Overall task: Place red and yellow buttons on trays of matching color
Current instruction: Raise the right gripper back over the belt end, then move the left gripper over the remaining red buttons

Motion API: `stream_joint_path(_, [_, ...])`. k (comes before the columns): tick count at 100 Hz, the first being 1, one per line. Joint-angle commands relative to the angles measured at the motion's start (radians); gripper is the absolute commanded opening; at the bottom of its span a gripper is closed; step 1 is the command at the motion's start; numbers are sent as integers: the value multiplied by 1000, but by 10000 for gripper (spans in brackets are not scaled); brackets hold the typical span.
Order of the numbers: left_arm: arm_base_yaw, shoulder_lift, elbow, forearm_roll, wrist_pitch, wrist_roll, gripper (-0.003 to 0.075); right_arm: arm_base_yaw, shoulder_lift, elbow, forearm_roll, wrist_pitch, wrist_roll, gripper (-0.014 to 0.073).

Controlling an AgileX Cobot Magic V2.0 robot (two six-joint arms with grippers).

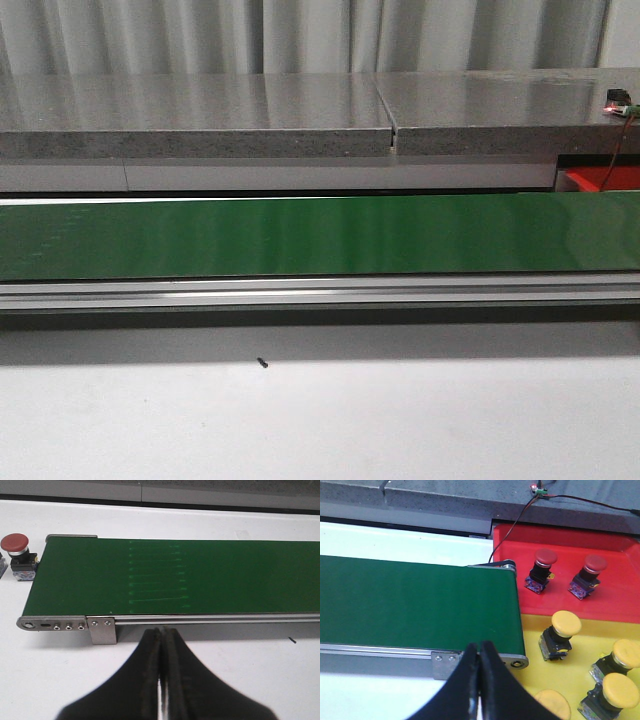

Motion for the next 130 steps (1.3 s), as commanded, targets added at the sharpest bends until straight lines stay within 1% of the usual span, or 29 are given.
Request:
stream_joint_path(1, [-9, 5, -26, -16, -65, -7, -20, -1, -1, -25, 0, -70, -11, -67])
stream_joint_path(38, [-9, 5, -21, -14, -71, -5, -20, -1, -1, -25, 0, -70, -11, -67])
stream_joint_path(60, [11, 75, -16, -32, -77, -5, -20, -1, -1, -25, 0, -70, -11, -67])
stream_joint_path(76, [60, 169, -38, -64, -133, -5, -20, -1, -1, -25, 0, -70, -11, -67])
stream_joint_path(99, [197, 310, -126, -50, -155, -5, -11, -1, -1, -25, 0, -70, -11, -67])
stream_joint_path(106, [235, 356, -152, -51, -167, -1, 48, -1, -1, -25, 0, -70, -11, -67])
stream_joint_path(110, [252, 377, -164, -51, -174, -1, 113, -1, -1, -25, 0, -70, -11, -67])
stream_joint_path(112, [260, 392, -172, -51, -181, -1, 167, -1, -1, -25, 0, -70, -11, -67])
stream_joint_path(113, [262, 396, -172, -51, -183, -1, 167, -1, -1, -25, 0, -70, -11, -67])
stream_joint_path(114, [266, 402, -176, -51, -186, -1, 214, -1, -1, -25, 0, -70, -11, -67])
stream_joint_path(117, [274, 412, -184, -51, -189, -1, 265, -1, -1, -25, 0, -70, -11, -67])
stream_joint_path(120, [284, 427, -193, -51, -200, -1, 356, -1, -1, -25, 0, -70, -11, -67])
stream_joint_path(122, [287, 434, -196, -51, -203, -1, 392, -1, -1, -25, 0, -70, -11, -67])
stream_joint_path(125, [297, 450, -206, -51, -211, -1, 479, -1, -1, -25, 0, -70, -11, -67])
stream_joint_path(130, [310, 475, -225, -51, -214, -5, 574, -1, -1, -25, 0, -70, -11, -67])
